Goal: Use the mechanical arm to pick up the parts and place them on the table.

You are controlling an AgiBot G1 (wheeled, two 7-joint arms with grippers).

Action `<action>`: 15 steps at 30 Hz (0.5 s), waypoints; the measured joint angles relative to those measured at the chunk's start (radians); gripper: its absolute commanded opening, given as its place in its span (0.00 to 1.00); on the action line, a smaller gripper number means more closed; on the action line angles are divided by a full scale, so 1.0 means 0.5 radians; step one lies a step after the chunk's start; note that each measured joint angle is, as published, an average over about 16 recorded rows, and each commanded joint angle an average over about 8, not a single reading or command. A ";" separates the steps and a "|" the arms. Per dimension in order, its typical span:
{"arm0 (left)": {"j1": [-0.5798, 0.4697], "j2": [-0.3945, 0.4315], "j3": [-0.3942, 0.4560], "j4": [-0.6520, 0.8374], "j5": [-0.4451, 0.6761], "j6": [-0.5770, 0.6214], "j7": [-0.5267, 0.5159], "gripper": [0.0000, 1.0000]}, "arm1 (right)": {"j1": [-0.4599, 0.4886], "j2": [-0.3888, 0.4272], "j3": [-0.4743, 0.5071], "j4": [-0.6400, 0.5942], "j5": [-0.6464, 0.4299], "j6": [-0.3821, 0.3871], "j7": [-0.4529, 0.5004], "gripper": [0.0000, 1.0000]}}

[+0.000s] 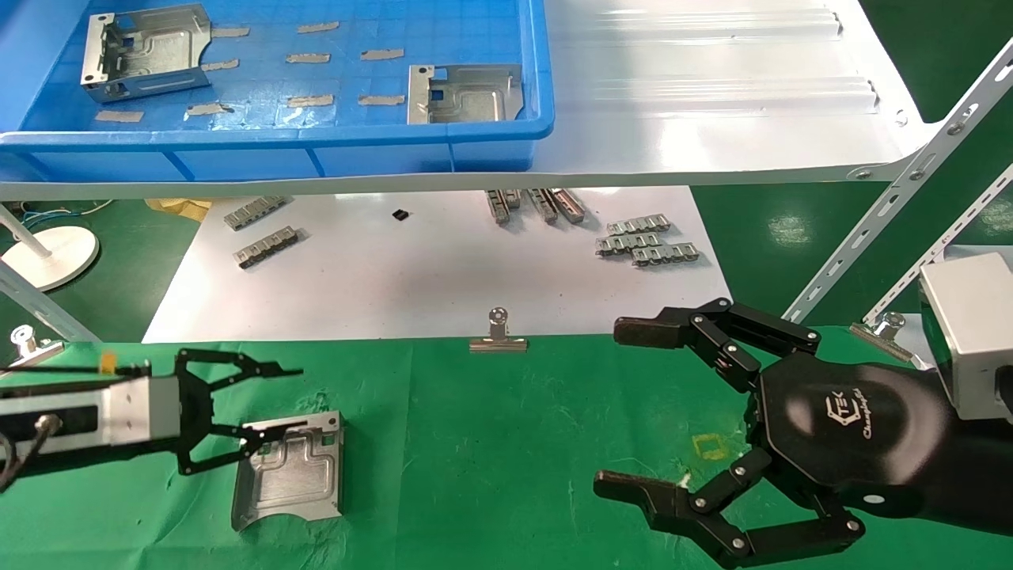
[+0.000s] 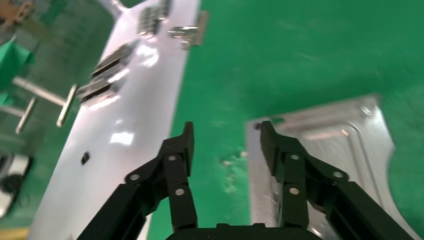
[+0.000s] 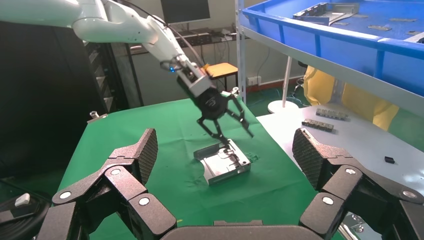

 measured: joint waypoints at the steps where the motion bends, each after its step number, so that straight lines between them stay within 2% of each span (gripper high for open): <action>1: -0.006 0.001 -0.003 0.014 -0.006 0.005 -0.029 1.00 | 0.000 0.000 0.000 0.000 0.000 0.000 0.000 1.00; 8: -0.037 0.004 -0.017 0.078 -0.037 0.018 -0.190 1.00 | 0.000 0.000 0.000 0.000 0.000 0.000 0.000 1.00; 15: -0.033 0.002 -0.026 0.069 -0.046 0.020 -0.230 1.00 | 0.000 0.000 0.000 0.000 0.000 0.000 0.000 1.00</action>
